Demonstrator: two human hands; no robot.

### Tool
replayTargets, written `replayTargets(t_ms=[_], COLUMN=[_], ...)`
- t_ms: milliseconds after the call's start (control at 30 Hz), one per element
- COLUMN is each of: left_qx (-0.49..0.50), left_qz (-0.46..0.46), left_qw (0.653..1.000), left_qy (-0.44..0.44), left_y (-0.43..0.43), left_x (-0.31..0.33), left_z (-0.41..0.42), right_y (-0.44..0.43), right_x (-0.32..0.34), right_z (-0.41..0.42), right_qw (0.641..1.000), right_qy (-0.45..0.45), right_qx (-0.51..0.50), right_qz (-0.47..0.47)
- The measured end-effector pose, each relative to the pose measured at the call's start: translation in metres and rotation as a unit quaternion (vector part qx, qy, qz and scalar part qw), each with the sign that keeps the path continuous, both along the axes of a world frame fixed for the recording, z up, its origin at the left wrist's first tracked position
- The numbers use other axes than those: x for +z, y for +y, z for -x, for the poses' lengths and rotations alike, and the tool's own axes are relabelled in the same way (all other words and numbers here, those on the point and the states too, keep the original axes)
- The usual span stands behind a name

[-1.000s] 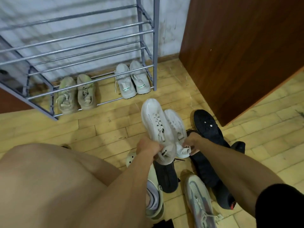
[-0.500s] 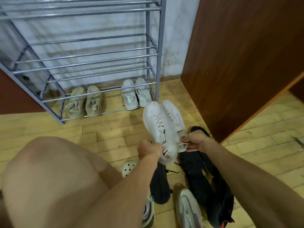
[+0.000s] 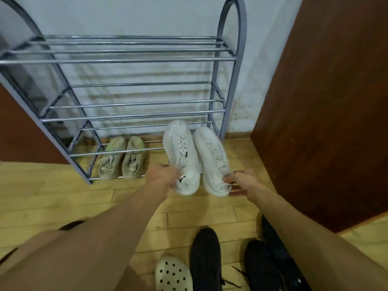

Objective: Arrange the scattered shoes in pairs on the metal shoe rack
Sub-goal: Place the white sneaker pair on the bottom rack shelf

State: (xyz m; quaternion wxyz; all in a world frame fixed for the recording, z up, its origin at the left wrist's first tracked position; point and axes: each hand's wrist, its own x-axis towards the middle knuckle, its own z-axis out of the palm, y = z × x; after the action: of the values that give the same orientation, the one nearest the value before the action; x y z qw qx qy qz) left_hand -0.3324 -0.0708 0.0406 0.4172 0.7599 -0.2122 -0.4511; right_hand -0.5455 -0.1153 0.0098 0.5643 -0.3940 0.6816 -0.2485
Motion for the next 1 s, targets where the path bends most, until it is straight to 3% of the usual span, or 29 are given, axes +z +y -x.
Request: replayTargets(t_ms=[200, 500, 800, 1000], left_qx=[-0.021, -0.070, -0.059, -0.098], left_qz=[0.032, 0.036, 0.022, 0.031], left_qw=[0.999, 0.997, 0.998, 0.995], left_qy=[0.020, 0.018, 0.004, 0.007], left_y=[-0.075, -0.162, -0.186, -0.161], left_x=[0.003, -0.026, -0.065, -0.049], left_z=[-0.040, -0.080, -0.079, -0.072], right_y=[-0.075, -0.160, -0.175, -0.151], right_x=[0.002, -0.021, -0.042, -0.036], right_z=[-0.048, -0.085, -0.096, -0.086], right_qw=[0.999, 0.998, 0.992, 0.988], right_qy=[-0.025, 0.018, 0.065, 0.078], right_qx=[-0.010, -0.037, -0.035, 0.014], right_qz=[0.026, 0.056, 0.104, 0.132])
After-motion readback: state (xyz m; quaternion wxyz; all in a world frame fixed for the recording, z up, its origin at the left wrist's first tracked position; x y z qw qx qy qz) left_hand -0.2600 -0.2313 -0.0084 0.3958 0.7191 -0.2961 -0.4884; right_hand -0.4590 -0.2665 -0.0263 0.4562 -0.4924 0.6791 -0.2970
